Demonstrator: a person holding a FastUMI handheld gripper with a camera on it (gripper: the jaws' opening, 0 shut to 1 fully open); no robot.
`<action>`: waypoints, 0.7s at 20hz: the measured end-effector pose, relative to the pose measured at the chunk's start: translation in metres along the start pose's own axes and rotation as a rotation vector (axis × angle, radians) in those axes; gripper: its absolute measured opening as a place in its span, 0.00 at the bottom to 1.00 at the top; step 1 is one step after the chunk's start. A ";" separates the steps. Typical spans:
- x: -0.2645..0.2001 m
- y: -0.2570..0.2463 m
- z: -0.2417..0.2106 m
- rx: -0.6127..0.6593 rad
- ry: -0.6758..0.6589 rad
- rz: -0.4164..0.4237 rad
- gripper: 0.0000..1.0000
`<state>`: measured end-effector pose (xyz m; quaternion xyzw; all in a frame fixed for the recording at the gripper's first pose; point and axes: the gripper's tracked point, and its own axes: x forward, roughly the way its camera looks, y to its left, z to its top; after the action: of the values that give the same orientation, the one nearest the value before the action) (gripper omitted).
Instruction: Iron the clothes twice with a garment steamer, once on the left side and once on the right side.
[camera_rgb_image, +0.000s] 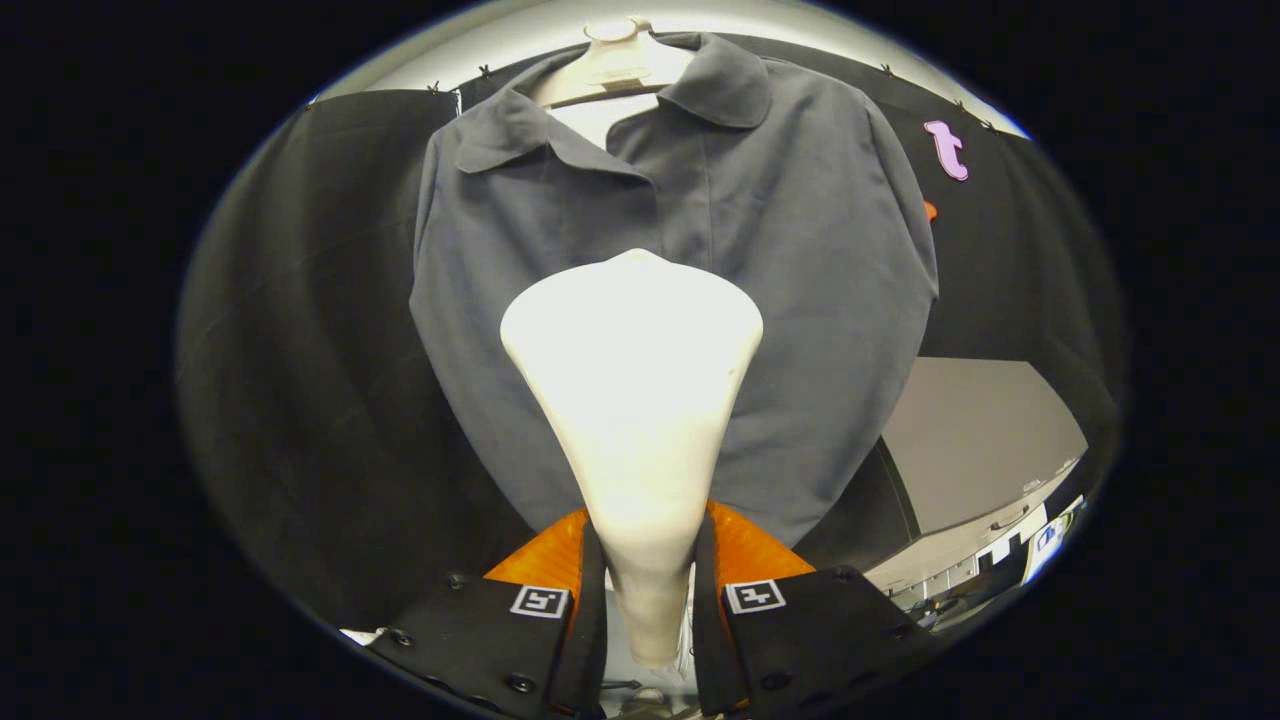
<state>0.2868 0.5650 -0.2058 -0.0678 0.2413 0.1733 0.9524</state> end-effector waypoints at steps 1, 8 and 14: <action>0.001 0.001 0.004 -0.004 -0.010 0.003 0.43; 0.000 0.036 0.041 -0.030 -0.056 0.029 0.43; 0.007 0.070 0.072 -0.078 -0.088 0.058 0.43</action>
<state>0.2985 0.6480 -0.1498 -0.0904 0.1942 0.2129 0.9533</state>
